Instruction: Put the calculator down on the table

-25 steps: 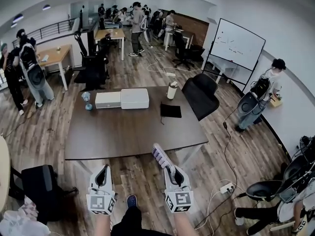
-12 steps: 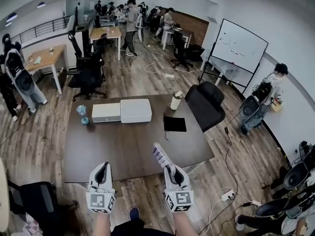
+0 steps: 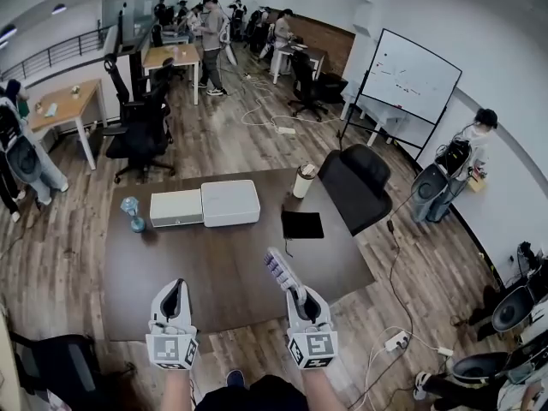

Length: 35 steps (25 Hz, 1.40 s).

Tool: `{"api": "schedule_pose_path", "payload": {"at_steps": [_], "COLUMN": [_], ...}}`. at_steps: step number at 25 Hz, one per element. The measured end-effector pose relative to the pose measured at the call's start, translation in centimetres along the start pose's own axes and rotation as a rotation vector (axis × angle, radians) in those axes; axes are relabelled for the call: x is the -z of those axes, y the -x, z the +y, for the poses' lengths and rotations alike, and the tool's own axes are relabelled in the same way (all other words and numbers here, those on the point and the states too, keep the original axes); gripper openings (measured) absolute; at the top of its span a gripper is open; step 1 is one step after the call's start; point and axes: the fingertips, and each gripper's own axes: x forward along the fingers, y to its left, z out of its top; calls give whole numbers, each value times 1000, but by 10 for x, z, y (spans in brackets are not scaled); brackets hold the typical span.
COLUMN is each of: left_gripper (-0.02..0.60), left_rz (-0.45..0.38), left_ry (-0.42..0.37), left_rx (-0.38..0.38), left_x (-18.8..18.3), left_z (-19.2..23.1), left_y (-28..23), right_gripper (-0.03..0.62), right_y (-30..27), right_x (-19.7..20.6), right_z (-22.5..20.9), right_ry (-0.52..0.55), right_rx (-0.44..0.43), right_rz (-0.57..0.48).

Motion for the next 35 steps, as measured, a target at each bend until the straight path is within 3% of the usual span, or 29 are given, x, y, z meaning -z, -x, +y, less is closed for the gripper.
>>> {"api": "schedule_pose_path", "payload": {"at_steps": [6,13,28,35], "left_gripper": [-5,-5,-5,-5], "left_rz": [35,35,-16,-32], "left_ry": [5,-2,-71,-78], "left_rx": [50,26,-60,-91], "left_x": [13,27,29,28], "left_z": [0,8,11,13], "left_y": [-41,-93,-220,-248], "right_gripper": [117,117,117,117], "right_y": [-31,-86,-224,-267], "right_x": [-1,5,2,-1], "right_z": [-17,-46,-118,-128], "right_ry": [-10,-20,14,56], "right_rx": [19,1,-167,-245], "right_rz": [10,11,-4,-10]}}
